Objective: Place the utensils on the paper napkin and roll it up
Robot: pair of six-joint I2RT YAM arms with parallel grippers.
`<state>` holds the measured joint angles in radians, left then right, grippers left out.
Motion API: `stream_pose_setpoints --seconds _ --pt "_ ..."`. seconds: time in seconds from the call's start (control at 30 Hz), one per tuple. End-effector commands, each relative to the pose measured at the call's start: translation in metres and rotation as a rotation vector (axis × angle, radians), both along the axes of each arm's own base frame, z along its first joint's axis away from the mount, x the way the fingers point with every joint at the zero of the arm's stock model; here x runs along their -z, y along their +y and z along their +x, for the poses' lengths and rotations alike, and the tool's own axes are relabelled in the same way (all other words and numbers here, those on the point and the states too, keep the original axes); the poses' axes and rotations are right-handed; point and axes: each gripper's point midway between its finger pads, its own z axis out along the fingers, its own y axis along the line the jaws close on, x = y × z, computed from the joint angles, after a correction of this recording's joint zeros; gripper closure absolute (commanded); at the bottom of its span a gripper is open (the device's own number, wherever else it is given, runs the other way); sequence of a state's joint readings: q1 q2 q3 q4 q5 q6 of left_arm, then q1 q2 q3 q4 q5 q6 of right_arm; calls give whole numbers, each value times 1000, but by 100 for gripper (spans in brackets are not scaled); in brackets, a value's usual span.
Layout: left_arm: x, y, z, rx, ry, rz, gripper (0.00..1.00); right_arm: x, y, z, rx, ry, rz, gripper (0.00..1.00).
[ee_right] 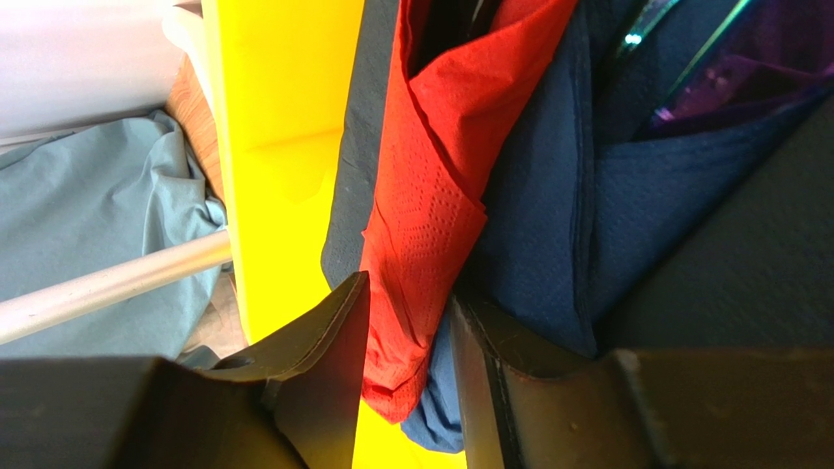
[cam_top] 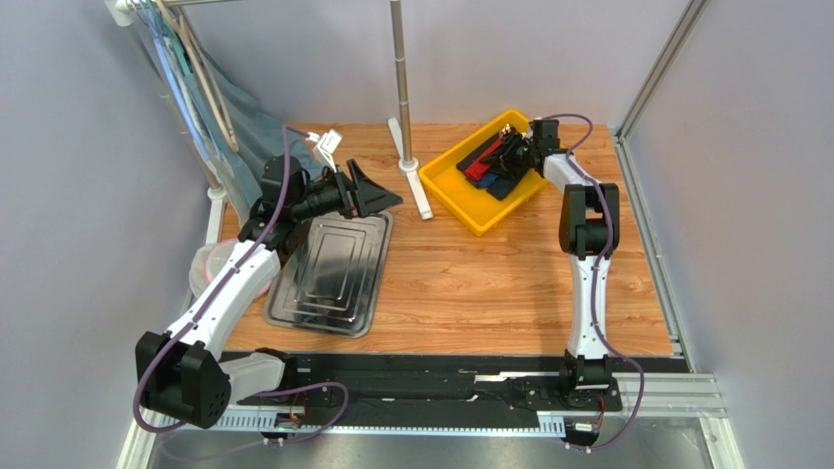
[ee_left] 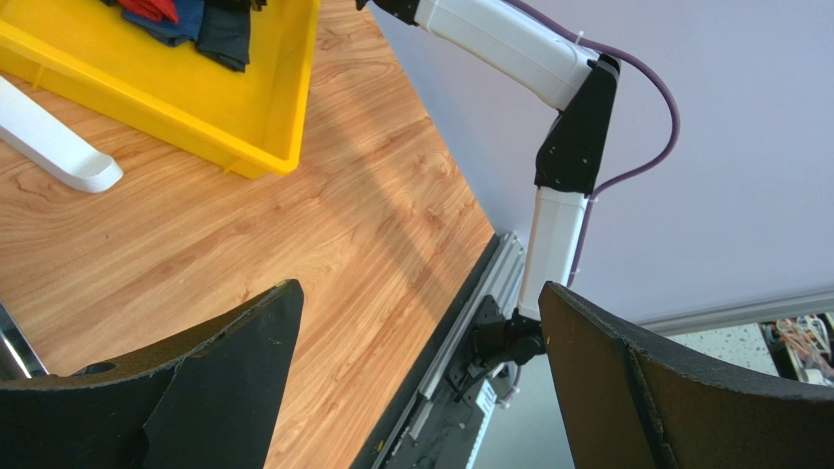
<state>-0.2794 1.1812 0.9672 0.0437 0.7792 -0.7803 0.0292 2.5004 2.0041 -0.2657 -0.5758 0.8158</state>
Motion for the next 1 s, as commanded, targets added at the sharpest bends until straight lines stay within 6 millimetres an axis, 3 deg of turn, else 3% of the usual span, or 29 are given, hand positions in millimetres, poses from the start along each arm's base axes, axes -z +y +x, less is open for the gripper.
stream_pose_setpoints --seconds 0.0,0.37,0.6,0.8,0.97 --pt "-8 2 1 -9 -22 -16 1 -43 -9 4 34 -46 -21 59" --pt "-6 1 1 -8 -16 -17 1 -50 -17 2 76 -17 -52 56" --pt "-3 2 2 -10 -5 -6 1 -65 -18 -6 84 4 -63 56" --pt "4 7 1 -14 7 74 1 -104 -16 -21 30 -55 -77 55" --pt "15 17 4 -16 13 226 1 -142 -14 -45 -44 -135 -91 51"
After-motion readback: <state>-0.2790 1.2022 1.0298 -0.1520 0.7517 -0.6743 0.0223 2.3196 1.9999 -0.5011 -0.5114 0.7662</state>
